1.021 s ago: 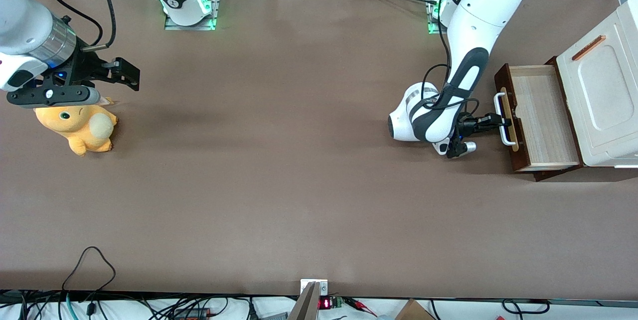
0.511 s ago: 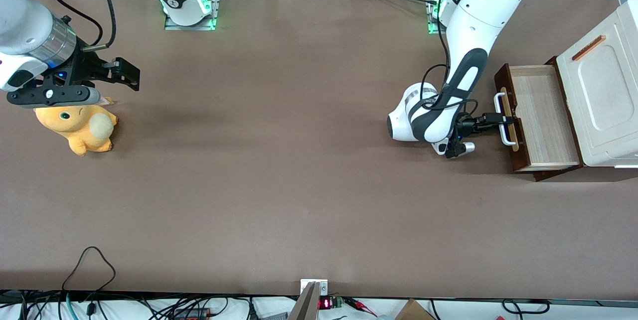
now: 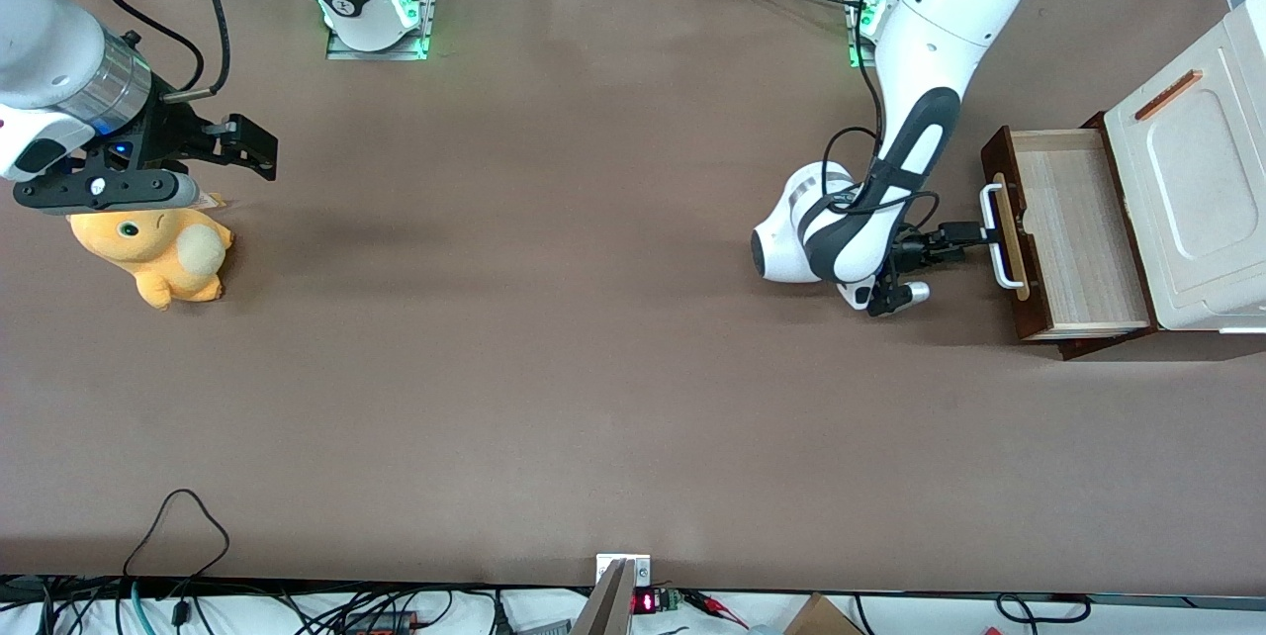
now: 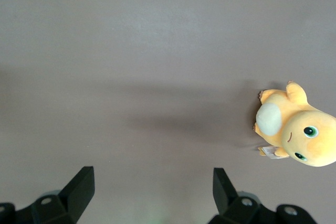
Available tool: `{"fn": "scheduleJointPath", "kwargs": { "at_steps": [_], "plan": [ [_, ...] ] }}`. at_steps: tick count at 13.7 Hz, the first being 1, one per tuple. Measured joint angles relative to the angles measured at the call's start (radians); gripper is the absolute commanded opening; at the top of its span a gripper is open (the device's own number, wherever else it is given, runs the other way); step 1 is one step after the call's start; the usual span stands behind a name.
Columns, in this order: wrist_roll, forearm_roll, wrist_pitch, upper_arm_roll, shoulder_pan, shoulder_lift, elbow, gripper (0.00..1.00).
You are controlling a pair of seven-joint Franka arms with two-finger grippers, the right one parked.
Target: Open lower drawer with left arm only
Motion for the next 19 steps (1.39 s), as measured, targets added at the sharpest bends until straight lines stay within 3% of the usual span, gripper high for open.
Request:
{"fn": "scheduleJointPath", "kwargs": {
  "at_steps": [2,9,14,19],
  "plan": [
    [0.0,-0.064,0.0,-0.001,-0.009,0.0,0.056,1.0],
    [0.06,-0.322,0.0,-0.022,0.008,-0.025,0.292,1.0],
    [0.224,-0.54,0.02,-0.022,0.105,-0.112,0.421,1.0],
    [0.34,-0.654,0.068,-0.022,0.202,-0.211,0.431,1.0]
  ]
}}
